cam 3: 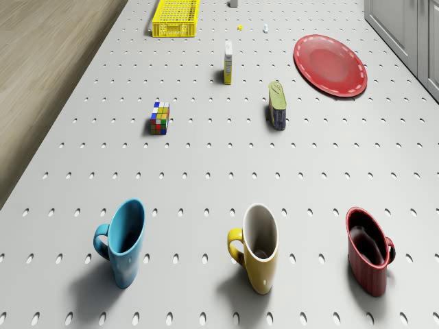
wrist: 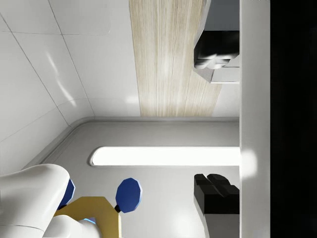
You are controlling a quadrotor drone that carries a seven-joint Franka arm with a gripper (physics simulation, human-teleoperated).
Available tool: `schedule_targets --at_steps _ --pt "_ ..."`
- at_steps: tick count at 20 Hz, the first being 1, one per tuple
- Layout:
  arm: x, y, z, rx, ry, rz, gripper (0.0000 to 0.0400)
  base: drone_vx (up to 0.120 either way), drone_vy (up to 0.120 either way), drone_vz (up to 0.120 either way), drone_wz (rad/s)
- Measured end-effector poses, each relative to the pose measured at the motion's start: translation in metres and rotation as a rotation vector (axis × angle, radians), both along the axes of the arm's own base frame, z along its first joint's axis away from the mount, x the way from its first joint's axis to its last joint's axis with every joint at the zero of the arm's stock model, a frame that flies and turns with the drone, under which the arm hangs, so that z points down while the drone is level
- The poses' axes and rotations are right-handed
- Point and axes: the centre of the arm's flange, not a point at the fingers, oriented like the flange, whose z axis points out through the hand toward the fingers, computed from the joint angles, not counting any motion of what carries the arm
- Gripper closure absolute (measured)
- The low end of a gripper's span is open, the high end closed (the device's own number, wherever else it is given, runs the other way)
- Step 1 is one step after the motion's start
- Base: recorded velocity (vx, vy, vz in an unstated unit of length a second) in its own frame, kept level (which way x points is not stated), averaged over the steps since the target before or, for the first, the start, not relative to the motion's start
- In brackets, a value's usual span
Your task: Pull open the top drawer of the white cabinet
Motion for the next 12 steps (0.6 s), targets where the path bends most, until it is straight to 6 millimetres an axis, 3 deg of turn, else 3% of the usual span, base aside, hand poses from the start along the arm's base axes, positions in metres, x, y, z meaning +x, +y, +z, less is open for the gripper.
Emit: schedule_targets --at_steps 4,9,12 --pt "0.000 -0.009 -0.022 0.247 0.001 0.003 0.0092 0.000 0.000 0.000 0.000" --pt "0.001 -0.011 -0.036 0.390 0.002 0.005 0.0094 0.000 0.000 0.000 0.000" --pt "0.001 -0.012 -0.040 0.431 0.002 0.005 0.0094 0.080 -0.120 0.000 0.000"
